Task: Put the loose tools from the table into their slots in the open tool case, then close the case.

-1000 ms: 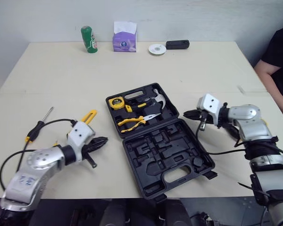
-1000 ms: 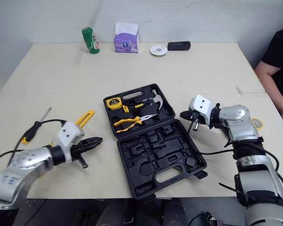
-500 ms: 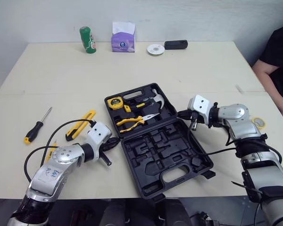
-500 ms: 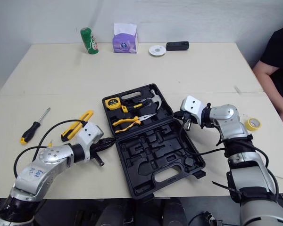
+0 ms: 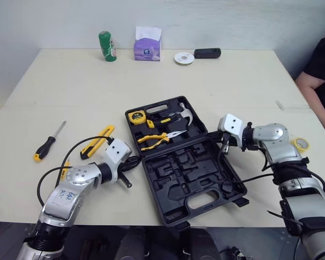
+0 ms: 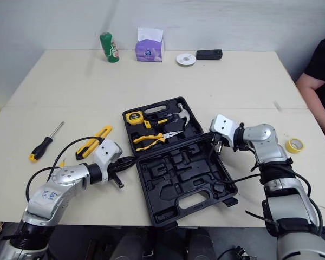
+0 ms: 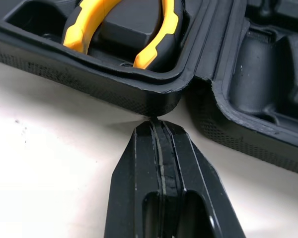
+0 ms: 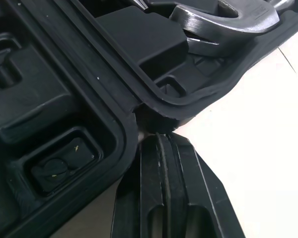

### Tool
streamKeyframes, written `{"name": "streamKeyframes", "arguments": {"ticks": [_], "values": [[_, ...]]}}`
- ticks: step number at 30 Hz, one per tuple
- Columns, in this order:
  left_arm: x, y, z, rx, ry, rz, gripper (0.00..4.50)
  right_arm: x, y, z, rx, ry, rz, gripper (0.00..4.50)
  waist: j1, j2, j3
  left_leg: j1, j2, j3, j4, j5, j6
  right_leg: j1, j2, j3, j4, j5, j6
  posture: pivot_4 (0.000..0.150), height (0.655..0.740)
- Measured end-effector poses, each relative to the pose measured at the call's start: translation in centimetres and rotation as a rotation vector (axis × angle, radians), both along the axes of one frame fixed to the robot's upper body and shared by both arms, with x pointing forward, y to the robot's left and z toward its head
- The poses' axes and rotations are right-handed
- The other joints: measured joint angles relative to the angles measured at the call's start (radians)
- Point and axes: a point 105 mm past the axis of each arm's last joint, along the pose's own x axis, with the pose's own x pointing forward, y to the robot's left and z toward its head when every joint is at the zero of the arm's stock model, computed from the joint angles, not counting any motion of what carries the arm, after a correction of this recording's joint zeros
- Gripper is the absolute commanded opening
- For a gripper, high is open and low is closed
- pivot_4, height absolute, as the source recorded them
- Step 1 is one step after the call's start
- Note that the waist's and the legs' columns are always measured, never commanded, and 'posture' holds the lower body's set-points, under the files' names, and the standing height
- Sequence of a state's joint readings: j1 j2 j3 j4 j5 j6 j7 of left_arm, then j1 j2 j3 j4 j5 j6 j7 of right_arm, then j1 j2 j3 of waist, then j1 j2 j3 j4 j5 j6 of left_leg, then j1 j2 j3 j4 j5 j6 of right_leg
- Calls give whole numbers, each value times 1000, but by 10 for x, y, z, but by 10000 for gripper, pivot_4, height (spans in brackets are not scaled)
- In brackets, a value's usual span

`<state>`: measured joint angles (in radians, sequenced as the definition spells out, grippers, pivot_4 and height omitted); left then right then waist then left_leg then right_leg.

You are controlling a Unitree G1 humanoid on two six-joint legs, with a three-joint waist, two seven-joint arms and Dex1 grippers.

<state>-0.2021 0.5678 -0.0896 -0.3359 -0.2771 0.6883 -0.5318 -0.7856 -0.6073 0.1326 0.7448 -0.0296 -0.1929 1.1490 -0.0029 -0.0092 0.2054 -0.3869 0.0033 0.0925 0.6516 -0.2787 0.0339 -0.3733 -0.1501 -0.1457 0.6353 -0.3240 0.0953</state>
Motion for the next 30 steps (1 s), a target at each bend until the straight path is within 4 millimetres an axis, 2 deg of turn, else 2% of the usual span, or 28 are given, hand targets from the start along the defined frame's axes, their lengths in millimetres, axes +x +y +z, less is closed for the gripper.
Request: {"name": "streamKeyframes", "arguments": {"ticks": [15, 24, 30], "values": [[12, 4, 3, 23, -11, -59, 280, -31, -2, -8, 6, 36, 43, 0, 4, 0, 0, 0, 1, 0, -1, 0, -1, 0, 0, 0, -1, 0, -1, 1500, 7400], [18, 6, 4, 121, -81, -149, 280, -58, -1, -15, 7, 87, 60, 0, 6, 0, 0, 0, 2, 0, -2, -1, -1, 0, 0, -1, -4, 1, -2, 1500, 7400], [20, 6, 6, 171, -121, -162, 280, -64, 0, -16, 11, 103, 40, 0, 7, 0, 0, 0, 4, 0, -3, -1, -1, 0, 1, -1, -5, 2, -3, 1500, 7400]]}}
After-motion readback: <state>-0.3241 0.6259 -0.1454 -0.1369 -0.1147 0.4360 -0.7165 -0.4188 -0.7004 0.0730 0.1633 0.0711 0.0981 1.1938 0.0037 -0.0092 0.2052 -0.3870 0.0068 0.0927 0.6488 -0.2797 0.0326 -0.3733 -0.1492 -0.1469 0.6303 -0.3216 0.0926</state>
